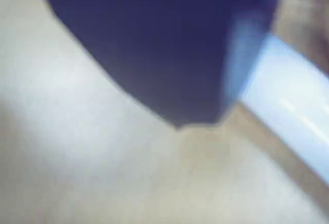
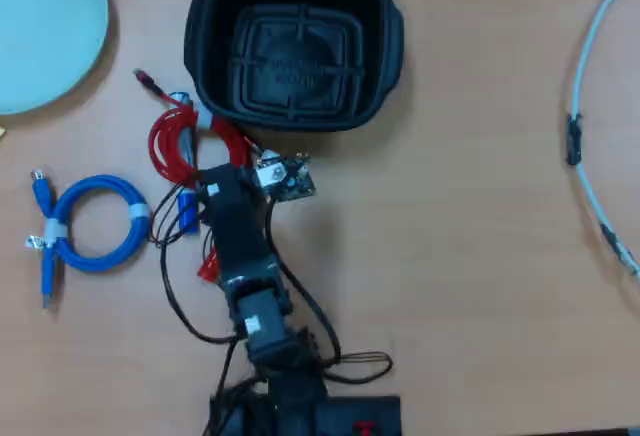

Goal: Pick up the red pen and put it in the black bowl

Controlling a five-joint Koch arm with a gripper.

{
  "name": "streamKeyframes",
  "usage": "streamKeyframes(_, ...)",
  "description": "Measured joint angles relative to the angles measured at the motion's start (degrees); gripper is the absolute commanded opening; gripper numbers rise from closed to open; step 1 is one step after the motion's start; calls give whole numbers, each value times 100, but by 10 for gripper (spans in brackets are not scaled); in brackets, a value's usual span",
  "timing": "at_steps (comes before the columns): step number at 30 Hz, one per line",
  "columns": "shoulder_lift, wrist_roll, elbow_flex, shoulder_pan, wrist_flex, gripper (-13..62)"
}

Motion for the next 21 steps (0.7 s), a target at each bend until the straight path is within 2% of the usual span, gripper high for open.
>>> streamKeyframes(21, -536, 0, -9, 176, -176, 339)
